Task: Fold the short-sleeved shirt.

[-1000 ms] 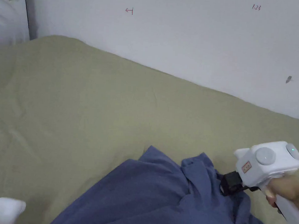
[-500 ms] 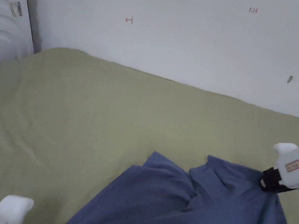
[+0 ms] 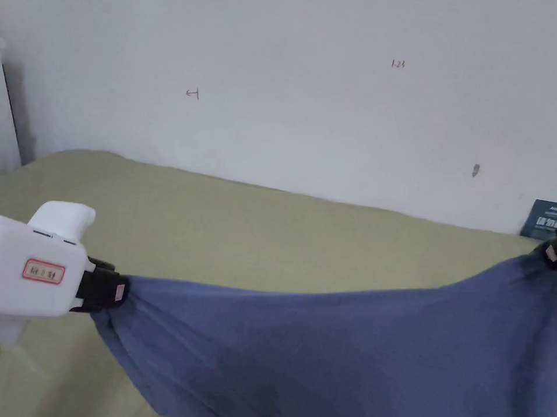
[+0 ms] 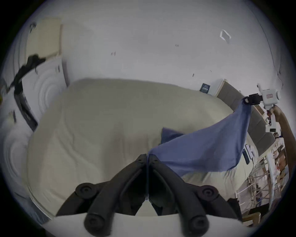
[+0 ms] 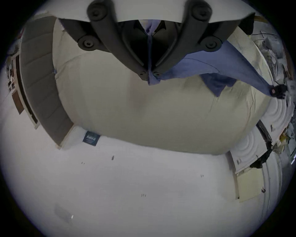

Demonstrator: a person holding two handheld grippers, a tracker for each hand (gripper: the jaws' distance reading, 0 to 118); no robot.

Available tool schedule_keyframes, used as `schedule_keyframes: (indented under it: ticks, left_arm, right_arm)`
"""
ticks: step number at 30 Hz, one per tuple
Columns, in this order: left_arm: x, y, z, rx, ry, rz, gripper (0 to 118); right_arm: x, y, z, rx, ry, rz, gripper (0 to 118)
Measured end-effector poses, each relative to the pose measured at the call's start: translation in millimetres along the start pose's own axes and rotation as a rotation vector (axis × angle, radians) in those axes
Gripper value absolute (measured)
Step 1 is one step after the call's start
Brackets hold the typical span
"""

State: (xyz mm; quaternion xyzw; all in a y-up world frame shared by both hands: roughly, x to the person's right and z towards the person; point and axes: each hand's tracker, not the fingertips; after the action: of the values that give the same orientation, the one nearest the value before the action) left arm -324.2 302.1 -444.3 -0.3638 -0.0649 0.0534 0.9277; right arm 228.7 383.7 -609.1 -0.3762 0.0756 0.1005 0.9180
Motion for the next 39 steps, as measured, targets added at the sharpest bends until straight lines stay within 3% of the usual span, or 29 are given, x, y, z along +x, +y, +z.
schedule_keyframes:
  ticks: [4,8,12,15,18,20,25,29,33,39]
  left_arm:
    - [8,55,-11,0.023,0.000,-0.052,2]
    - [11,104,-26,0.008,0.008,-0.070,2]
    - [13,152,-37,0.021,0.034,-0.070,2]
    - [15,188,-43,0.062,0.092,-0.102,2]
    - [14,223,-44,0.113,0.112,-0.094,2]
    - [15,242,-47,0.146,0.111,-0.064,2]
    - [21,277,-50,0.275,0.192,-0.044,2]
    - [22,293,-45,0.305,0.218,-0.026,2]
    - [21,293,-36,0.341,0.250,-0.036,2]
    - [8,273,-44,0.307,0.222,-0.044,2]
  right_arm:
    - [19,20,10,0.046,-0.002,-0.088,2]
    - [28,41,7,0.089,-0.072,-0.079,2]
    - [37,66,-1,0.089,-0.079,-0.150,2]
    - [43,94,-7,0.174,-0.140,-0.160,2]
    - [50,118,-9,0.240,-0.135,-0.183,2]
    - [48,137,-6,0.285,-0.188,-0.161,2]
    - [44,180,5,0.425,-0.212,-0.159,2]
    - [30,199,22,0.562,-0.246,-0.090,2]
    - [32,216,24,0.545,-0.224,-0.108,2]
    - [19,187,16,0.475,-0.210,-0.100,2]
